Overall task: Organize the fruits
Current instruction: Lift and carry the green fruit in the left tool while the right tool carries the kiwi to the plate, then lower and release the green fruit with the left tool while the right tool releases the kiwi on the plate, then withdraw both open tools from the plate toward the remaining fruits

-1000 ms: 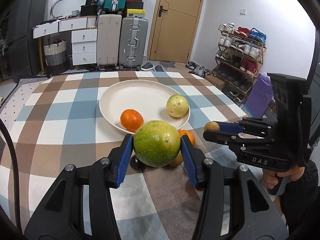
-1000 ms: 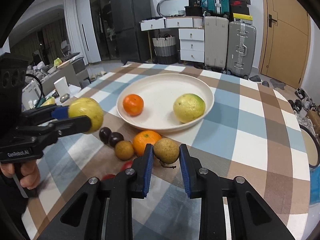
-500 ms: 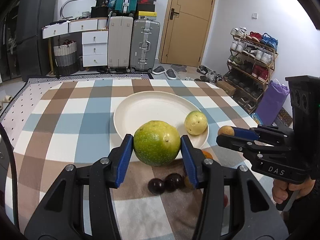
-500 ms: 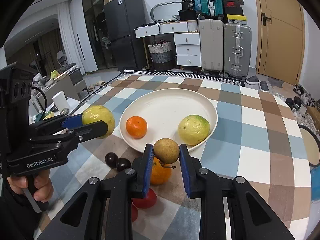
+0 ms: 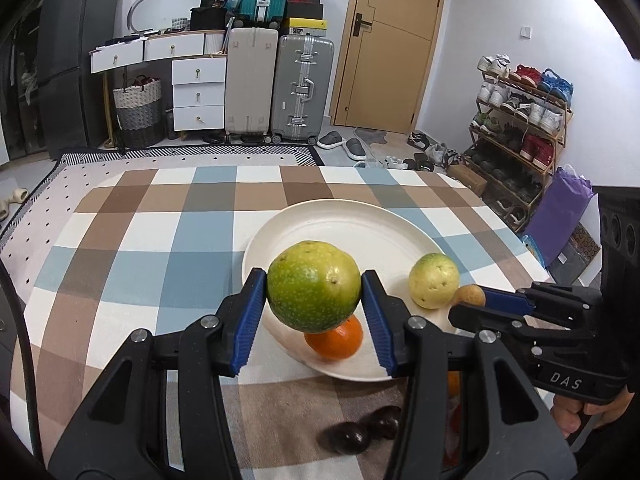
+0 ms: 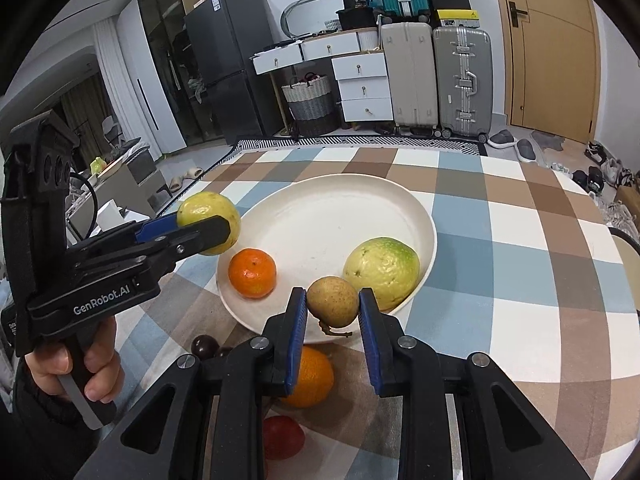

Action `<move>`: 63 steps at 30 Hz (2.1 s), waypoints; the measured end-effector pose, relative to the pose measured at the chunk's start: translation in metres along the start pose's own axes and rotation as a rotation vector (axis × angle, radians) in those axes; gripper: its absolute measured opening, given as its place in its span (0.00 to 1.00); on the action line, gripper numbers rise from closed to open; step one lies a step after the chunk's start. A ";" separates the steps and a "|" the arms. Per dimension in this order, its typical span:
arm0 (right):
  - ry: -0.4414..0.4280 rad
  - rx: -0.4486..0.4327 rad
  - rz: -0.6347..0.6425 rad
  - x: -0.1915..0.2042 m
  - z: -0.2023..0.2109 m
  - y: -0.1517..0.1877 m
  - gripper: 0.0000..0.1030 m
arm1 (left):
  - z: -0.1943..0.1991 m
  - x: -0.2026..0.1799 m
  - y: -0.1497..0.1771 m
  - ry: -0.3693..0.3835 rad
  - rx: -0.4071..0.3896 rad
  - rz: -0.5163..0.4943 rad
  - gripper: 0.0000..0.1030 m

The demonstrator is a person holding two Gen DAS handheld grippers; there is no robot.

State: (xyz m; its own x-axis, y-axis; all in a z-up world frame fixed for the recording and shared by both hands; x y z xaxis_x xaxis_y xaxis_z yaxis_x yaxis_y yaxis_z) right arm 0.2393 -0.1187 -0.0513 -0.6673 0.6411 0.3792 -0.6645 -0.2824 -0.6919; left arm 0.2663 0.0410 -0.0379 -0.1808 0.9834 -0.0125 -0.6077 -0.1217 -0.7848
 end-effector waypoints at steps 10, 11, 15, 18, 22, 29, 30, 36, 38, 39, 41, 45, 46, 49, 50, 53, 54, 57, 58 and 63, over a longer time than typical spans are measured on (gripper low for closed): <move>-0.012 0.042 -0.007 -0.006 -0.016 0.003 0.26 | -0.035 0.001 0.001 -0.008 0.045 -0.002 0.44; -0.012 0.047 -0.003 -0.006 -0.018 0.003 0.26 | -0.036 0.001 0.001 -0.004 0.047 -0.002 0.44; -0.001 0.063 0.008 -0.005 -0.027 0.004 0.26 | -0.041 0.002 0.002 -0.013 0.048 0.002 0.44; 0.010 0.066 0.018 -0.004 -0.028 0.004 0.26 | -0.045 0.006 0.002 -0.006 0.058 0.017 0.44; 0.016 0.064 0.021 -0.004 -0.030 0.005 0.26 | -0.048 0.009 0.003 -0.025 0.060 0.021 0.44; 0.014 0.054 0.007 -0.008 -0.031 0.003 0.26 | -0.049 0.007 0.006 -0.039 0.061 0.008 0.44; 0.014 0.053 0.007 -0.008 -0.030 0.003 0.26 | -0.049 0.005 0.007 -0.034 0.062 0.005 0.44; 0.022 0.012 -0.009 -0.012 -0.020 -0.001 0.34 | -0.049 -0.007 0.011 -0.011 0.074 -0.040 0.44; 0.023 0.008 -0.012 -0.014 -0.019 -0.001 0.34 | -0.048 -0.010 0.012 -0.009 0.078 -0.050 0.44; 0.021 0.009 -0.011 -0.013 -0.018 -0.001 0.34 | -0.047 -0.010 0.012 -0.008 0.074 -0.052 0.44; 0.025 0.000 -0.006 -0.013 -0.016 0.000 0.39 | -0.042 -0.009 0.010 -0.009 0.047 -0.044 0.44; 0.029 -0.027 0.010 -0.011 -0.008 0.000 0.55 | -0.030 -0.006 0.008 0.001 0.033 -0.030 0.49; 0.035 -0.031 0.012 -0.011 -0.007 0.000 0.58 | -0.027 -0.005 0.009 -0.001 0.030 -0.025 0.52; 0.059 -0.055 0.003 -0.015 0.001 0.001 0.71 | -0.016 0.000 0.012 -0.013 0.034 -0.012 0.72; 0.059 -0.062 -0.001 -0.016 0.004 0.001 0.77 | -0.013 0.002 0.014 -0.014 0.035 -0.008 0.81; 0.063 -0.082 -0.015 -0.020 0.012 0.001 0.90 | 0.003 0.008 0.018 -0.017 0.032 0.010 0.89; 0.057 -0.083 -0.018 -0.021 0.013 0.001 0.91 | 0.009 0.010 0.019 -0.016 0.028 0.017 0.99; 0.038 -0.077 -0.043 -0.022 0.020 0.008 0.99 | 0.025 0.018 0.025 -0.027 0.019 0.049 0.99; 0.041 -0.075 -0.047 -0.023 0.021 0.011 1.00 | 0.028 0.019 0.028 -0.023 0.022 0.053 0.99; 0.039 -0.060 -0.077 -0.026 0.030 0.024 1.00 | 0.046 0.019 0.042 -0.028 0.027 0.031 0.99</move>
State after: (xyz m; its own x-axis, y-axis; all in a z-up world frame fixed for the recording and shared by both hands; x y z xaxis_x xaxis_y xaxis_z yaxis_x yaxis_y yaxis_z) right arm 0.2309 -0.1634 -0.0594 -0.6003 0.6871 0.4092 -0.6915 -0.1888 -0.6973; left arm 0.2016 0.0481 -0.0423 -0.2217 0.9749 -0.0187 -0.6223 -0.1562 -0.7670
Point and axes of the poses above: each gripper's, at about its wrist camera, not at the fingertips, and z roughly against the way its jaws point, x to its left, y to its underside, the point moved 6 cm from there along -z, roughly the way its jaws point, and after that the axes turned 14 degrees about -y, right-handed, at the moved point
